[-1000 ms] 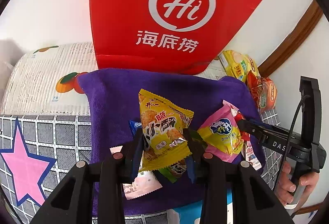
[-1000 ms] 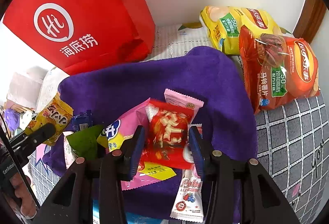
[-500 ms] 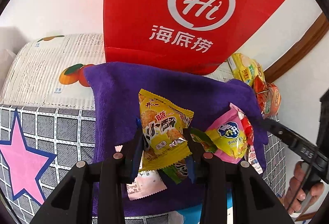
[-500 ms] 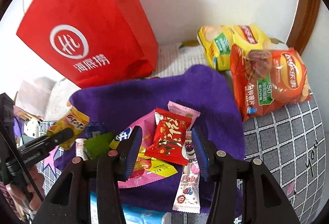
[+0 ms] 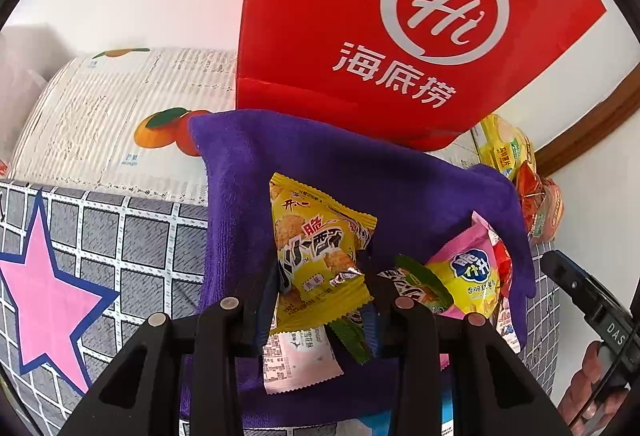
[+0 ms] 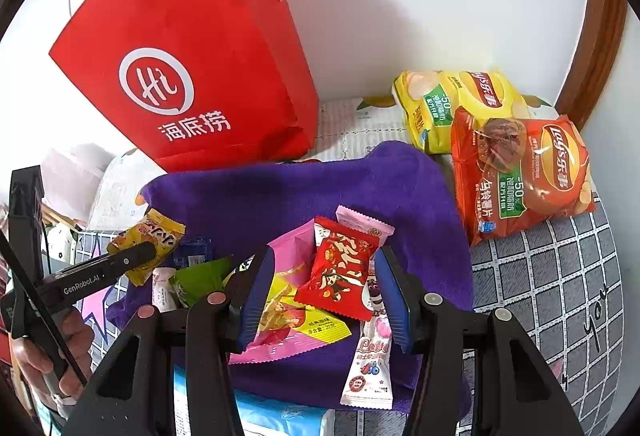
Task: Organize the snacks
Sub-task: 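Lower and open the left tool to drop the yellow bag while the right drops the red packet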
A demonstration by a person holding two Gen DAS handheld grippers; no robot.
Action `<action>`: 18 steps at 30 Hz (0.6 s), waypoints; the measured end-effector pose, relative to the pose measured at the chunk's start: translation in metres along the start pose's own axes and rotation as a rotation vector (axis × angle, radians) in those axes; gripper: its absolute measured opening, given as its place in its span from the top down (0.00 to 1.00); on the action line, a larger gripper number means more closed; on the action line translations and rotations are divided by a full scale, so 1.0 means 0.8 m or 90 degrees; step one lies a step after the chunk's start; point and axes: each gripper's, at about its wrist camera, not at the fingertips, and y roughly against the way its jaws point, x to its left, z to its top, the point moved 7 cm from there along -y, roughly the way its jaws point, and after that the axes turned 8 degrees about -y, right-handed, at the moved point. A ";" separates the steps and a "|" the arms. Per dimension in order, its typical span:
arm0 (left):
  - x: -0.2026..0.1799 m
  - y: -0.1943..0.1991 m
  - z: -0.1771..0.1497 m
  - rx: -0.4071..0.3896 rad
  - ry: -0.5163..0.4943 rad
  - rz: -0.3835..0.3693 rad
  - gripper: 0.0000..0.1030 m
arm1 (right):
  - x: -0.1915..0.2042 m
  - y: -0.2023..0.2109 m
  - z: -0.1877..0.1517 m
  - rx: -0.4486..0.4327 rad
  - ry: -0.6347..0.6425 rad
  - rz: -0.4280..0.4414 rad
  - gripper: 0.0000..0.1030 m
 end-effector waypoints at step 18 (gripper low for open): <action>-0.005 0.007 0.004 -0.017 -0.011 -0.011 0.56 | 0.014 0.011 -0.003 -0.012 0.030 0.005 0.49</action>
